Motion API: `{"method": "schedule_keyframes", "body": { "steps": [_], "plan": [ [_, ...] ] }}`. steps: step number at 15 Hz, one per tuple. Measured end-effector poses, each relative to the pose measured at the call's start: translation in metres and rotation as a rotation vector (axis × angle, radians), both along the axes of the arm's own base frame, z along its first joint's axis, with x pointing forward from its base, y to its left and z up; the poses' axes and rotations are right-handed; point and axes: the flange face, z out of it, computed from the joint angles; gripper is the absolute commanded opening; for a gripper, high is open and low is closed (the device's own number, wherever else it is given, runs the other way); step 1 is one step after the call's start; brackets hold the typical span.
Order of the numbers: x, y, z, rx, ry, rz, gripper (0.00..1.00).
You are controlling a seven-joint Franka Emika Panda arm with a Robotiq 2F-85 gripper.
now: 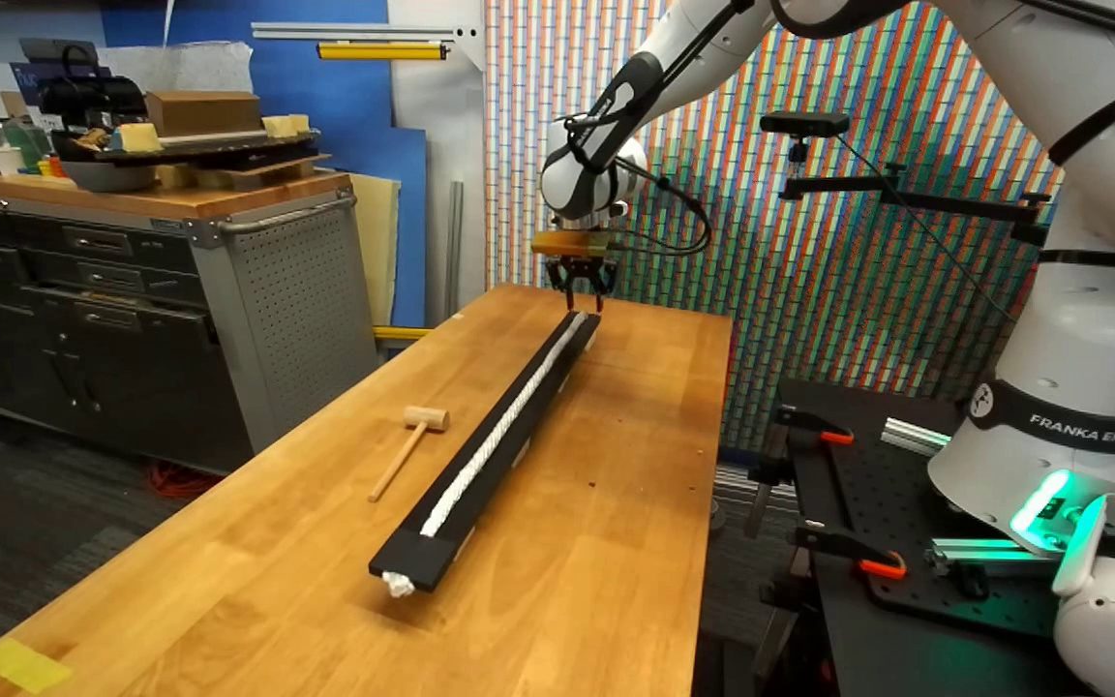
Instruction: Set the rope along the middle of the black object
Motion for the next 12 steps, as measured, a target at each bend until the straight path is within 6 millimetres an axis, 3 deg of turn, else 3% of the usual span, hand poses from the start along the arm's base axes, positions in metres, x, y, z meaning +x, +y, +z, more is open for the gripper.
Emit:
{"method": "schedule_keyframes", "body": {
  "steps": [1, 7, 12],
  "plan": [
    [0.000, -0.001, 0.001, -0.002, -0.002, -0.001, 1.00],
    [0.007, 0.000, 0.014, -0.007, -0.026, 0.015, 1.00],
    [0.025, 0.022, 0.065, -0.010, -0.084, 0.133, 1.00]
  ]
}}
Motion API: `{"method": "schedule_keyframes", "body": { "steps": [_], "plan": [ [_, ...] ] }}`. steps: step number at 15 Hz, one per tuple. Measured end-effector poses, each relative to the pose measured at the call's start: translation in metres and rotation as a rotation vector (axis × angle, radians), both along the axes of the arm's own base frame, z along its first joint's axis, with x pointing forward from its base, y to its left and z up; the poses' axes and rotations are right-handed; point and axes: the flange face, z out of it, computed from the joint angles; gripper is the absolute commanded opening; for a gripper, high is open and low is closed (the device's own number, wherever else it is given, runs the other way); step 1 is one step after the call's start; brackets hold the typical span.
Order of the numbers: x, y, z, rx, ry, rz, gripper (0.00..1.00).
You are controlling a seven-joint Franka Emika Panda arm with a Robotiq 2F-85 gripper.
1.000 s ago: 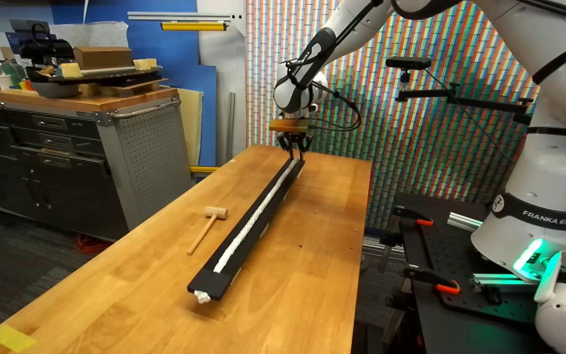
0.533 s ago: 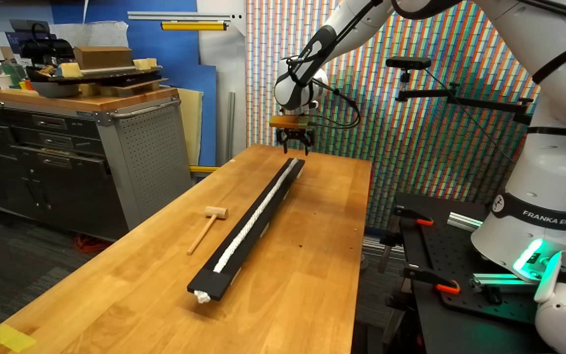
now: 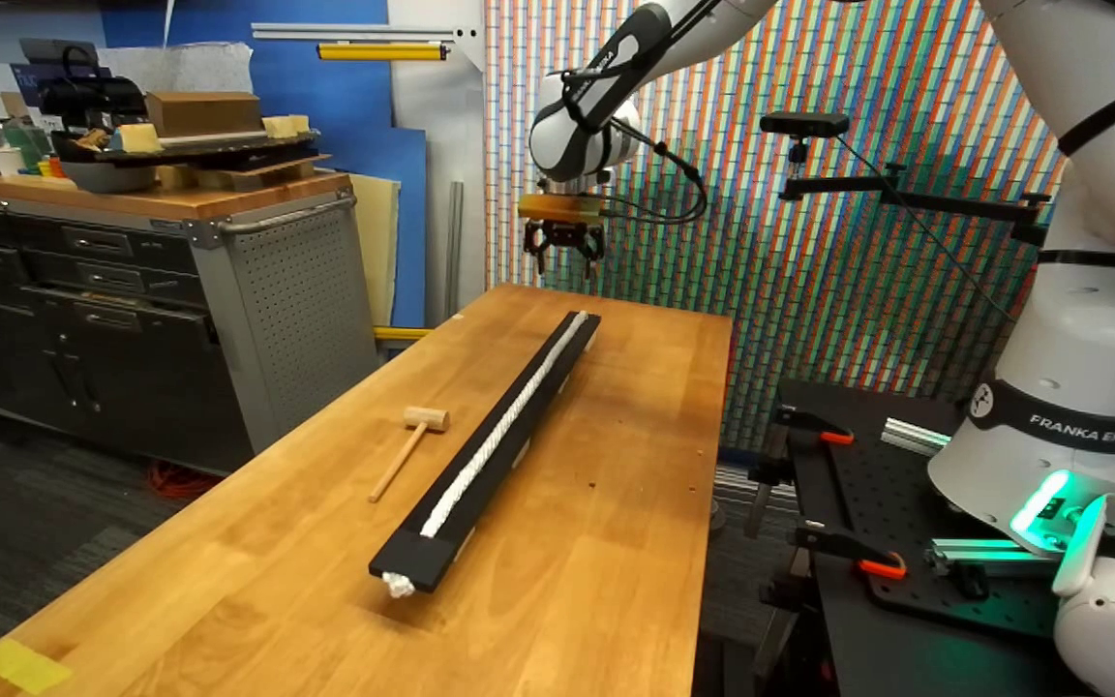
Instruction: Set the rope along the middle of the black object
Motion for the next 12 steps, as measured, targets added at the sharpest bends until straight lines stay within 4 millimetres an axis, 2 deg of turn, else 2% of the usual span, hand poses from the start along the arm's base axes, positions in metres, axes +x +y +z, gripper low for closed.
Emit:
{"method": "schedule_keyframes", "body": {
  "steps": [3, 6, 12],
  "plan": [
    [0.007, 0.030, 0.039, -0.010, -0.006, 0.145, 1.00],
    [0.006, 0.064, 0.070, -0.027, 0.027, 0.296, 1.00],
    [-0.009, 0.138, 0.107, -0.032, 0.073, 0.591, 1.00]
  ]
}}
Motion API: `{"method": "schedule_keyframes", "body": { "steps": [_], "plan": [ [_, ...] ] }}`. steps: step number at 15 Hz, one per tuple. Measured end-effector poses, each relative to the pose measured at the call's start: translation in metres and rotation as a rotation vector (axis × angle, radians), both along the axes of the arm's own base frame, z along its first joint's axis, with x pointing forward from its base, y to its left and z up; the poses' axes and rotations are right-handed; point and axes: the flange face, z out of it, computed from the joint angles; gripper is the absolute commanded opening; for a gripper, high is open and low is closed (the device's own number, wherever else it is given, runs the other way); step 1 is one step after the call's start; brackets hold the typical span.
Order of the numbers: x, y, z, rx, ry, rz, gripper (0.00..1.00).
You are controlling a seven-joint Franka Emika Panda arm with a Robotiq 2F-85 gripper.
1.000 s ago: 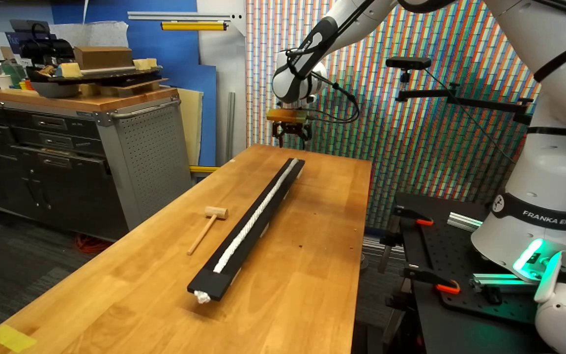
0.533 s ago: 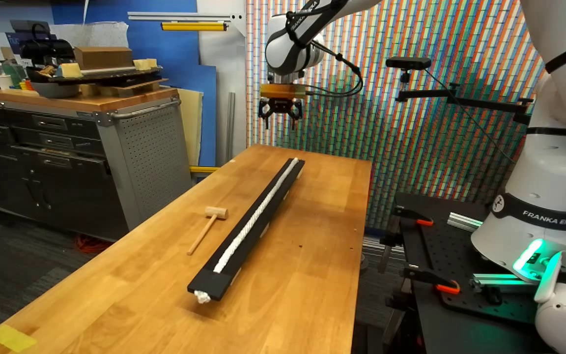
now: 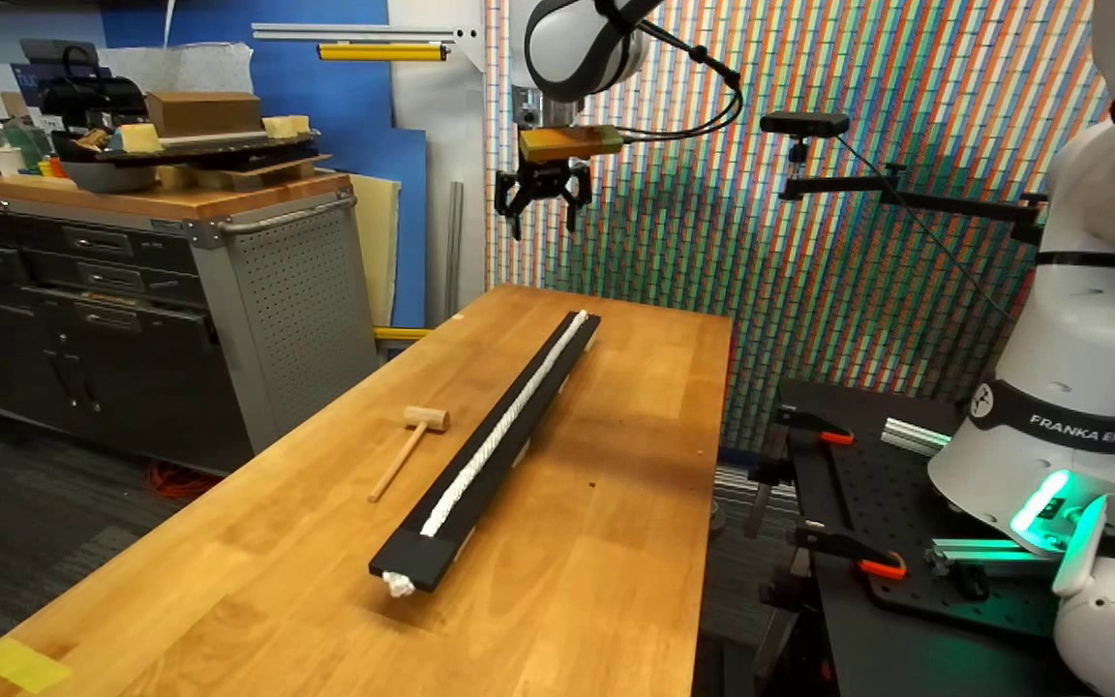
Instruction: Set the rope along the middle of the black object
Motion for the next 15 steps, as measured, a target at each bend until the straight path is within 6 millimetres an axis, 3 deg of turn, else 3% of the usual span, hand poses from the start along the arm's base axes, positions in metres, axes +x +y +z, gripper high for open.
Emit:
{"method": "schedule_keyframes", "body": {
  "steps": [3, 9, 11, 15],
  "plan": [
    [-0.017, 0.039, 0.015, 0.028, 0.014, 0.147, 1.00],
    [-0.074, 0.100, 0.046, 0.064, 0.073, 0.367, 1.00],
    [-0.086, 0.106, 0.051, 0.061, 0.073, 0.388, 1.00],
    [-0.090, 0.106, 0.049, 0.061, 0.081, 0.397, 1.00]
  ]
}}
